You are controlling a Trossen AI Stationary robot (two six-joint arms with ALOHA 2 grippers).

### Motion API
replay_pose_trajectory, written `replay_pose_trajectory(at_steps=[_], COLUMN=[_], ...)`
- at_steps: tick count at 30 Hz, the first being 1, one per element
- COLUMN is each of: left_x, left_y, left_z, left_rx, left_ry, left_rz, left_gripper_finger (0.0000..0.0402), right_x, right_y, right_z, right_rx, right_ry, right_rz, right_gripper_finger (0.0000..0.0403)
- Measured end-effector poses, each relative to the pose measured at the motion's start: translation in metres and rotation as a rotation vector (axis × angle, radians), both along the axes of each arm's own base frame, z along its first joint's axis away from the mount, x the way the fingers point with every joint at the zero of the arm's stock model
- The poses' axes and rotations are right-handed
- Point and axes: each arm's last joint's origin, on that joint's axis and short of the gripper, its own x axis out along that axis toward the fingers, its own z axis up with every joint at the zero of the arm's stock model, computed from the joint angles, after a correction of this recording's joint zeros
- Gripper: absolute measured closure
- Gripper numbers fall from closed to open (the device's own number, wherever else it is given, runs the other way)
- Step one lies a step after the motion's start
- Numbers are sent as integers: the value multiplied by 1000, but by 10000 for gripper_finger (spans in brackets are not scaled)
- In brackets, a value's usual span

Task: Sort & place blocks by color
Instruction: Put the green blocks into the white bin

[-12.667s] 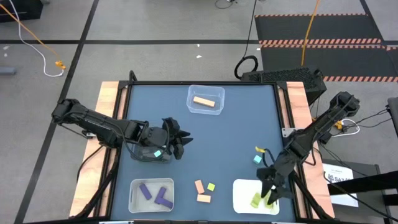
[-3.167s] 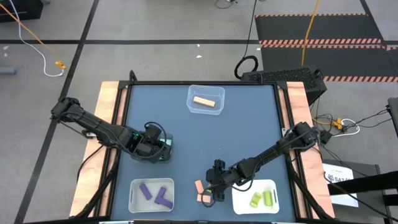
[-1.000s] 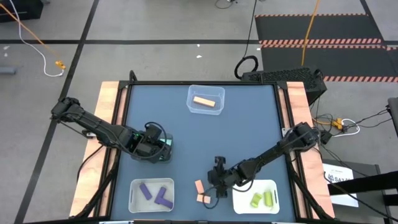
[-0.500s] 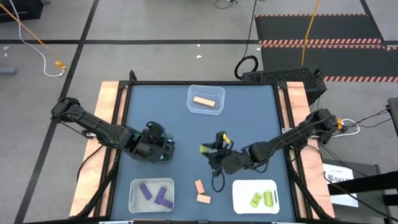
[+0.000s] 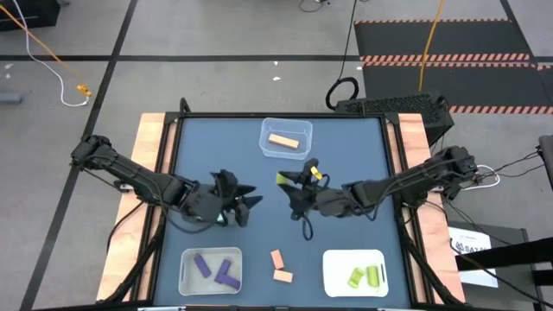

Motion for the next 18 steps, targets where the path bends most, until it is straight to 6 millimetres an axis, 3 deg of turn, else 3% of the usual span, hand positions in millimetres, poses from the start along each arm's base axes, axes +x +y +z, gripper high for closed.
replay_pose_trajectory(at_steps=[4,10,14,18], left_x=[1,1,1,1], left_y=[-1,-1,0,0], left_z=[3,2,2,2], left_rx=[31,37,35,34], left_ry=[-16,-11,-11,-9], left_rz=[-19,-22,-20,-20], left_gripper_finger=[190,190,190,190], right_x=[-2,-17,-32,-50], right_y=[-4,19,37,52], right_z=[-4,-17,-33,-47], right_rx=[-6,31,220,515], right_ry=[29,88,175,304], right_rz=[-71,-117,-61,-37], right_gripper_finger=[281,280,280,280])
